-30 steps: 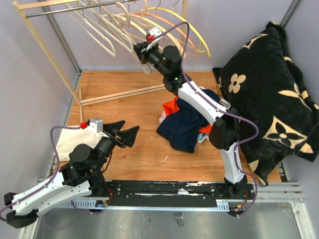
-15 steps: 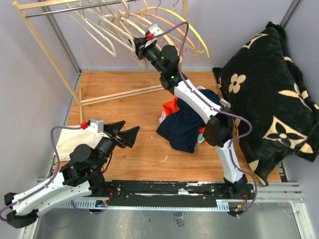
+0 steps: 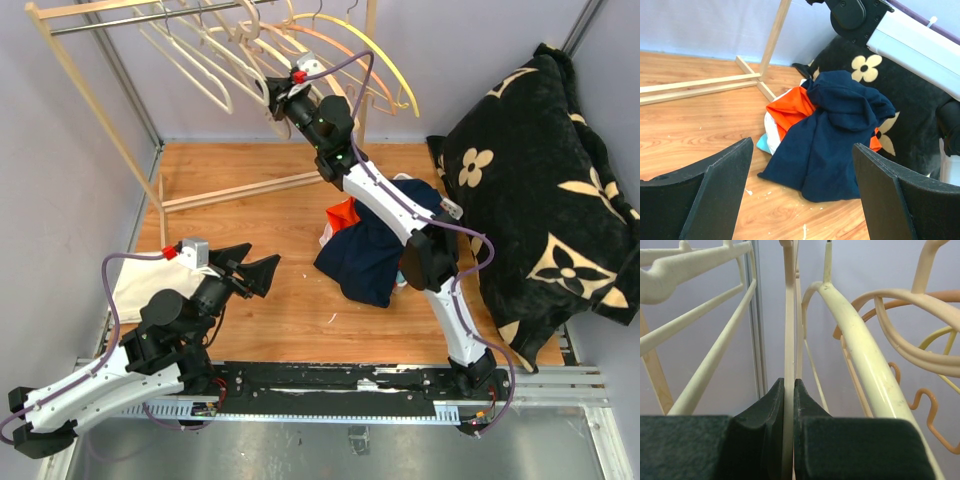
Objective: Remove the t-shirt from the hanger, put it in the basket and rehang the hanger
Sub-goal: Place the hanger on the clothesline.
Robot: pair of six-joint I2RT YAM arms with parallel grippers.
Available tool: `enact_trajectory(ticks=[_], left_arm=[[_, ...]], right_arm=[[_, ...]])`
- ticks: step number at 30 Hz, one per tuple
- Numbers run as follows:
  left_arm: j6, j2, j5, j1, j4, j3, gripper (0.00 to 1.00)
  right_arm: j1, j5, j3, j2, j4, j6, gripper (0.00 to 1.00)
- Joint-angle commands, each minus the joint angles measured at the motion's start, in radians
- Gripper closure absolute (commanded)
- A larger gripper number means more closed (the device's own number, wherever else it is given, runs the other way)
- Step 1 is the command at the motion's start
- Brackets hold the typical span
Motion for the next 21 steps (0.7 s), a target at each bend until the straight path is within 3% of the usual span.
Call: enact_trajectory(ticks=[1,21], left_arm=[[0.009,-0.013,-0.022,-0.007,-0.002,0.006,0.15],[0.016,-0.019,-0.037,-0.006,-0.01,0.015,0.15]], right_arm=[[-0.02,0.032,0.065,0.024,0.083,0.022,0.99],[-0.041,0.055,0.164,0.112,0.092,0.044,0.99]])
